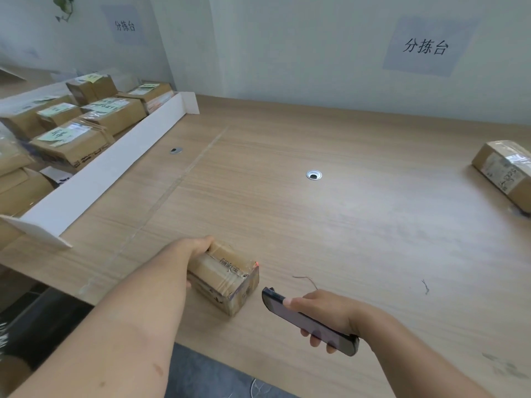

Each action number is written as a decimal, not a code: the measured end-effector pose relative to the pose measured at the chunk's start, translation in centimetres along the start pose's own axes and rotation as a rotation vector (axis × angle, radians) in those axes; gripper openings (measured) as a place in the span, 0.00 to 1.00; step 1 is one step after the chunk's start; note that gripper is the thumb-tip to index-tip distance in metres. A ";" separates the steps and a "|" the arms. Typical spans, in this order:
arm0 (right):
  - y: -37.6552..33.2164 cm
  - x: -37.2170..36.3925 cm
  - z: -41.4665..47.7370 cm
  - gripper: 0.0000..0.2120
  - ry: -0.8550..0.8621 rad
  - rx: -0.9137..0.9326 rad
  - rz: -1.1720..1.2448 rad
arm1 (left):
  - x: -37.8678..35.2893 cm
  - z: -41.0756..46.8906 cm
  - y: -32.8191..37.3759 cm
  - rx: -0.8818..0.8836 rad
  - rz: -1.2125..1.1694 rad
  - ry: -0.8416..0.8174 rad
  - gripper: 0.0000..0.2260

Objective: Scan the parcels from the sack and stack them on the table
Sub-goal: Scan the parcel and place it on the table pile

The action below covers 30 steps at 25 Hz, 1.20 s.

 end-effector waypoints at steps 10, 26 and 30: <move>-0.4 -0.1 0.7 0.28 -0.006 -0.004 -0.016 | -1.5 1.8 -0.3 0.000 -0.094 -0.098 0.30; -2.3 -3.1 1.4 0.33 -0.030 0.038 -0.049 | -1.7 0.4 -6.8 -0.538 -0.174 -0.067 0.59; -2.1 -3.7 1.5 0.34 -0.032 0.039 -0.041 | 2.5 -1.4 -3.5 -0.459 -0.350 0.222 0.51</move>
Point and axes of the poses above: each hand's wrist, its own z-axis towards the middle knuckle, its own x-axis out of the back of the hand, y = z × x, the point moved 9 cm from there along z, towards the middle knuckle, and after that the axes turned 6 degrees about -z, right-handed, at the moved point
